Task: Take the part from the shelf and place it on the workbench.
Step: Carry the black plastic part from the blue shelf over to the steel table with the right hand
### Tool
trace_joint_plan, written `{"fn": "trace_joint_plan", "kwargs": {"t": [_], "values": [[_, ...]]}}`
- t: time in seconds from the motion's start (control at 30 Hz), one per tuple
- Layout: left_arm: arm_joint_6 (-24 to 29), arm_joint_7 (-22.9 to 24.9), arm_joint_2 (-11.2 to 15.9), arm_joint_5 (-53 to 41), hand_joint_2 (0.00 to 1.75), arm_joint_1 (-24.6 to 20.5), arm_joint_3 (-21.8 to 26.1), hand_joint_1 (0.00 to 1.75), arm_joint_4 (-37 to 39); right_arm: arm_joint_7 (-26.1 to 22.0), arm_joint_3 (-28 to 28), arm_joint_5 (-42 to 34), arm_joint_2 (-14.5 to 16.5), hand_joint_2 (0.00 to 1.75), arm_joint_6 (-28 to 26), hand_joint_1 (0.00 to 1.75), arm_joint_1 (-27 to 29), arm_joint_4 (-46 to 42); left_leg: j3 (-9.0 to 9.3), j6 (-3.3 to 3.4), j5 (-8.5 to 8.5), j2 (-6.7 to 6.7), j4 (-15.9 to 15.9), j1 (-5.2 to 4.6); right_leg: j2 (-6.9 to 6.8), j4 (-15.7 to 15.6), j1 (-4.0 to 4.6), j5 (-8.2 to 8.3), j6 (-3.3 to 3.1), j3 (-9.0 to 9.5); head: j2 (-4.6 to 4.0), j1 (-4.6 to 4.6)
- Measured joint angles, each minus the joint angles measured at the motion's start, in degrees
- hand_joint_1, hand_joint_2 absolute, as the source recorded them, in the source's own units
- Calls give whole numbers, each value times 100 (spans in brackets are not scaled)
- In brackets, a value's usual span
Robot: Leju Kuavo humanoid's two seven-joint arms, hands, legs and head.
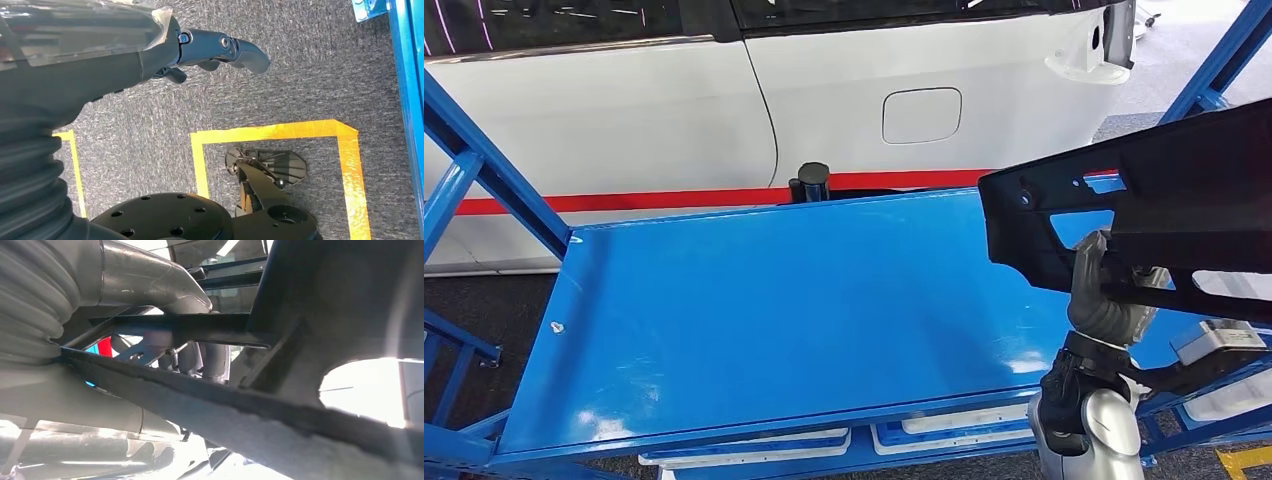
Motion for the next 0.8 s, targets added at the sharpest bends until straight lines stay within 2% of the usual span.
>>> {"fn": "trace_joint_plan", "kwargs": {"t": [0.07, 0.1, 0.17, 0.2, 0.23, 0.27, 0.3, 0.33, 0.37, 0.4, 0.43, 0.47, 0.53, 0.57, 0.6, 0.67, 0.7, 0.73, 0.77, 0.8], "values": [[-31, -4, 1, 24, 175, -11, 12, 0, 0, -8, 1, 0, -7, 175, 2, 166, 6, -32, 37, 57, 99, 21, -108, 32, -3, 69, 7, -57, 24, -57, 0, 2], [-50, -6, 2, 32, 175, -16, 18, 0, 0, -13, 3, 2, -11, 175, 4, 166, 10, -49, 45, 82, 148, 33, -162, 53, -6, 244, 13, -159, 13, -147, 0, 9], [-82, -9, 3, 57, 175, -21, 32, 0, 1, -20, 6, 13, -22, 175, 8, 166, 27, -62, 16, 102, 200, 46, -193, 74, -9, 928, 10, -464, -17, -468, 0, 22], [-92, -10, 1, 70, 175, -19, 40, 0, 1, -25, 5, 22, -27, 175, 9, 166, 44, -64, -9, 96, 214, 49, -192, 79, -9, 1294, 2, -581, -7, -635, 0, 26], [-98, -10, -2, 84, 175, -17, 48, 0, 2, -30, 4, 33, -31, 175, 10, 166, 64, -64, -24, 85, 224, 51, -190, 85, -10, 1519, -9, -622, 26, -734, 0, 26], [-99, -10, -7, 100, 175, -16, 57, 0, 2, -37, 3, 44, -33, 175, 10, 166, 80, -64, -32, 70, 232, 51, -186, 96, -12, 1521, -23, -566, 83, -725, 0, 25], [-96, -10, -13, 114, 175, -17, 69, 0, 2, -42, 3, 53, -34, 175, 10, 166, 90, -66, -35, 49, 234, 49, -177, 115, -17, 1278, -41, -423, 156, -598, 0, 26], [-93, -10, -16, 126, 175, -19, 82, 0, 2, -47, 3, 59, -35, 175, 10, 166, 94, -70, -40, 20, 227, 47, -156, 134, -28, 861, -66, -251, 232, -390, 0, 27], [-91, -11, -13, 137, 175, -22, 97, 0, 2, -52, 3, 62, -35, 175, 10, 166, 92, -73, -64, -21, 217, 40, -127, 143, -24, 477, -73, -119, 273, -180, 0, 37], [-91, -11, -10, 143, 175, -24, 109, 0, 2, -57, 3, 63, -35, 175, 10, 166, 95, -78, -89, -64, 209, 30, -92, 141, -14, 194, -76, -28, 276, -37, 0, 43], [-91, -14, -6, 146, 175, -26, 116, 0, 2, -62, 3, 63, -35, 175, 9, 166, 98, -81, -119, -100, 203, 20, -57, 132, -1, 51, -78, -7, 242, 28, 0, 47], [-91, -15, -2, 149, 175, -27, 121, 0, 2, -66, 3, 63, -34, 175, 9, 166, 101, -84, -151, -131, 209, 9, -35, 121, 17, 50, -64, -17, 183, 21, 0, 46], [-90, -19, -3, 150, 175, -25, 128, 0, 2, -72, 3, 62, -33, 175, 8, 166, 104, -91, -205, -178, 204, 3, 8, 131, 19, 47, -86, 1, 63, -49, 0, 34], [-90, -19, -1, 150, 175, -23, 133, 0, 2, -74, 2, 62, -32, 175, 8, 166, 103, -95, -255, -207, 130, 8, 81, 141, 16, 49, -91, 29, 2, -87, 0, 29], [-89, -19, 0, 150, 175, -22, 137, 0, 2, -75, 2, 62, -31, 175, 8, 166, 101, -99, -339, -236, -19, 15, 249, 151, 11, 44, -100, 63, -59, -130, 0, 25], [-88, -19, -2, 150, 175, -25, 138, 0, 2, -75, 2, 62, -28, 175, 8, 166, 102, -103, -612, -282, -472, 31, 891, 162, -2, 44, -87, 131, -155, -230, 0, 10], [-88, -19, -4, 150, 175, -25, 138, 0, 2, -75, 2, 62, -27, 175, 8, 166, 105, -103, -756, -294, -661, 34, 1259, 167, -11, 45, -73, 166, -182, -283, 0, 7], [-88, -19, -4, 150, 175, -25, 138, 0, 2, -75, 2, 62, -26, 175, 8, 166, 109, -103, -840, -294, -755, 36, 1514, 171, -18, 46, -59, 202, -197, -333, 0, 6], [-88, -19, -4, 151, 175, -25, 138, 0, 2, -74, 2, 62, -25, 175, 8, 166, 113, -103, -825, -281, -736, 37, 1575, 173, -23, 47, -46, 240, -199, -378, 0, 6], [-88, -19, -4, 151, 175, -25, 139, 0, 2, -74, 2, 62, -24, 175, 8, 166, 114, -103, -693, -256, -614, 37, 1408, 173, -26, 47, -34, 278, -195, -418, 0, 5]]}}
